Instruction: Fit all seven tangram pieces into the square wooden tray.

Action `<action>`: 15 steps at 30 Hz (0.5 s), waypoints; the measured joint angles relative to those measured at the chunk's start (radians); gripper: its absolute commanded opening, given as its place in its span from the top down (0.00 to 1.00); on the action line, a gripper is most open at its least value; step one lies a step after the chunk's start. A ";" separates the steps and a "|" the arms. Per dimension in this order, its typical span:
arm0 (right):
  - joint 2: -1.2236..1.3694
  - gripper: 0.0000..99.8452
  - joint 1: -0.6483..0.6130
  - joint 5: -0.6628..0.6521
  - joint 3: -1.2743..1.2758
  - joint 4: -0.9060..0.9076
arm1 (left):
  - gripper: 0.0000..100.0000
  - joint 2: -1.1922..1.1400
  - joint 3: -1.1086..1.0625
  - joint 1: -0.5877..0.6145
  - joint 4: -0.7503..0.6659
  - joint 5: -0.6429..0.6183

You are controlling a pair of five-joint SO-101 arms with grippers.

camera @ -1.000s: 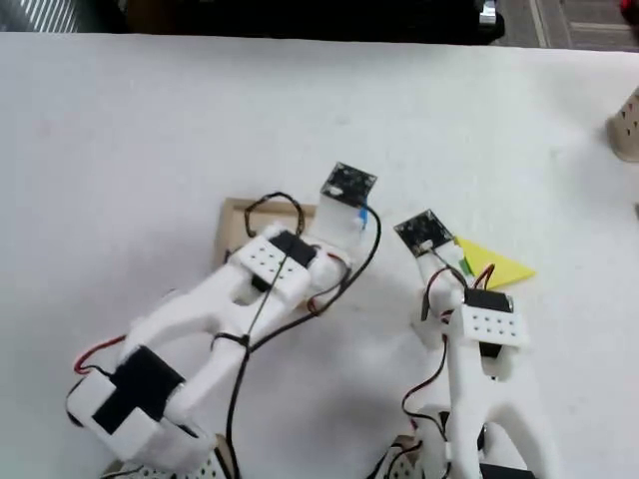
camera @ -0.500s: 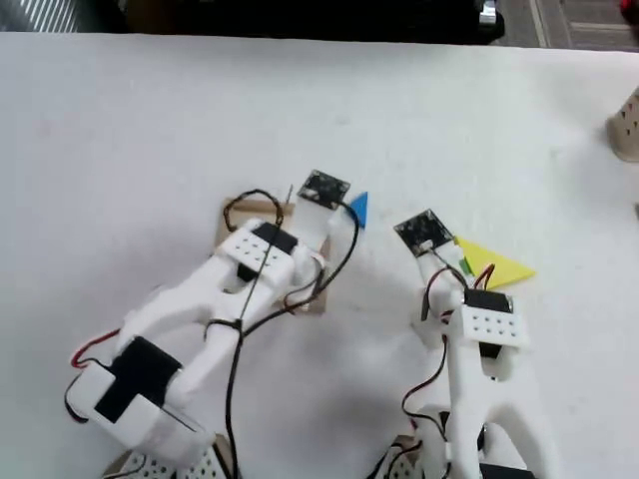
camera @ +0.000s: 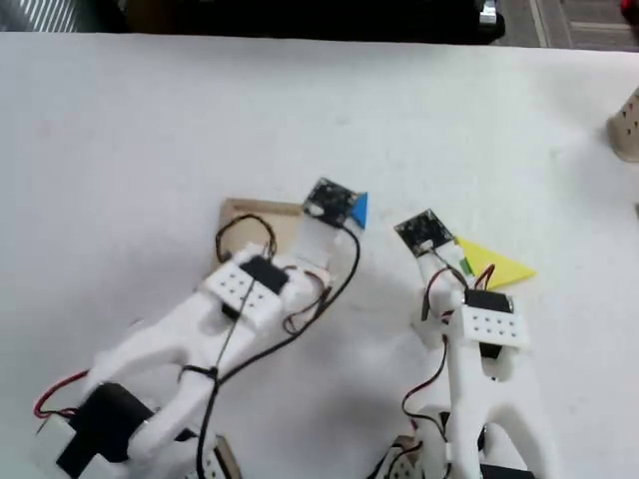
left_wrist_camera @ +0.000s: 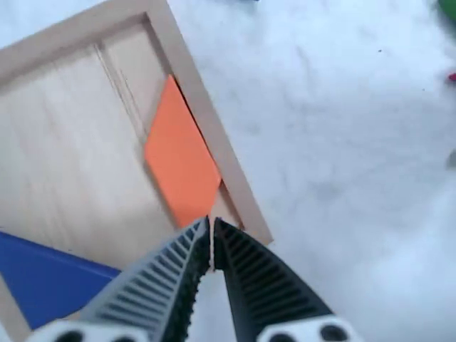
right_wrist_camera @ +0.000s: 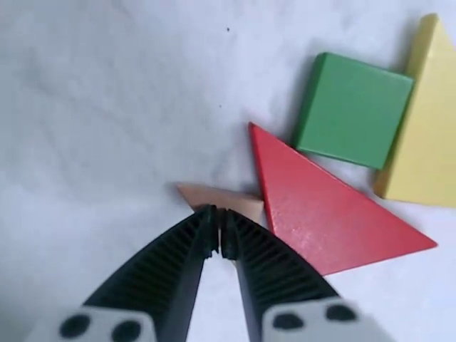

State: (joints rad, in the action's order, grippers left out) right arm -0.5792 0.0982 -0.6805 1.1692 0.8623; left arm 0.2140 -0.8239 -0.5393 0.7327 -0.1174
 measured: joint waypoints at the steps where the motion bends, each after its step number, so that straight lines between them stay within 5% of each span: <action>1: 0.000 0.98 0.000 0.000 0.000 0.000 | 0.97 0.000 0.000 -0.003 -0.006 0.003; 15: 0.000 0.98 0.000 0.000 0.000 0.000 | 0.97 -0.252 0.204 -0.005 0.140 0.003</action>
State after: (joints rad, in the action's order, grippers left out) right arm -0.5792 0.0982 -0.6805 1.1692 0.8623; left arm -0.0376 -0.6199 -0.5439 0.8723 -0.1143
